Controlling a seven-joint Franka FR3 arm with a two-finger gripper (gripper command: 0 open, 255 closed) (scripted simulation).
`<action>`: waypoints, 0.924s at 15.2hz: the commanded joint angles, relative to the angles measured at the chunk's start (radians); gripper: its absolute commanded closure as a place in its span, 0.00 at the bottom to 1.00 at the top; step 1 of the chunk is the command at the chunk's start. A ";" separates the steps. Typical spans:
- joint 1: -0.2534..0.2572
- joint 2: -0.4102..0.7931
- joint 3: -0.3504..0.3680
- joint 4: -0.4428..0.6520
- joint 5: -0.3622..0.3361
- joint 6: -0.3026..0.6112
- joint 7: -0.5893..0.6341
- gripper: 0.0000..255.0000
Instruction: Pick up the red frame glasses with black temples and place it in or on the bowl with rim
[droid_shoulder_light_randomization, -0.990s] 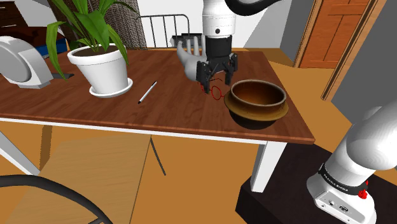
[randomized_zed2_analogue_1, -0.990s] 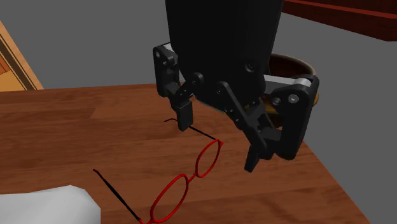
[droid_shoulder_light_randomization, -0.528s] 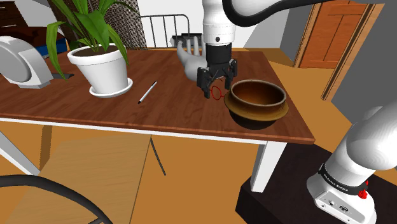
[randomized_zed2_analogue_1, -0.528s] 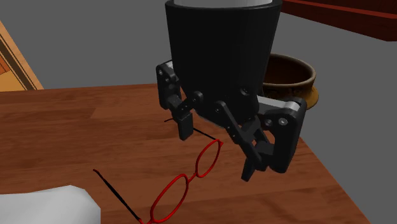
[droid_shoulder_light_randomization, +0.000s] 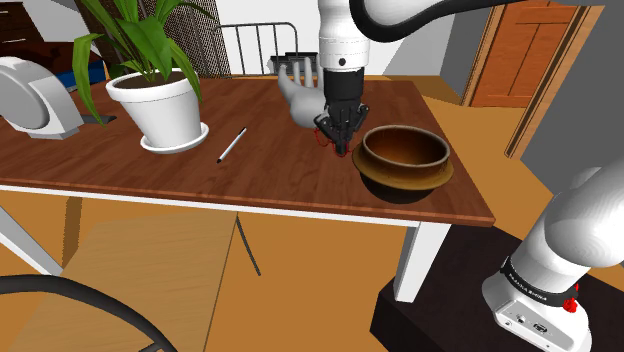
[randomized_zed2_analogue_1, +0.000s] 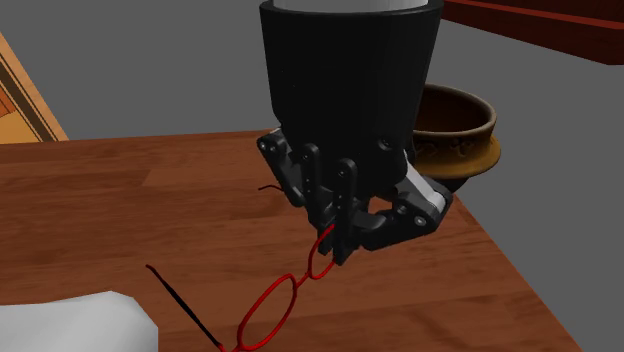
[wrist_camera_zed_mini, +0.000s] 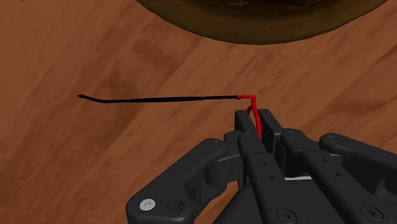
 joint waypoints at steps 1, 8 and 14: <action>0.000 0.000 0.000 0.000 0.000 0.000 0.000 1.00; -0.001 0.002 -0.001 0.029 -0.002 -0.027 0.002 1.00; -0.004 0.015 -0.004 0.122 -0.009 -0.107 0.009 1.00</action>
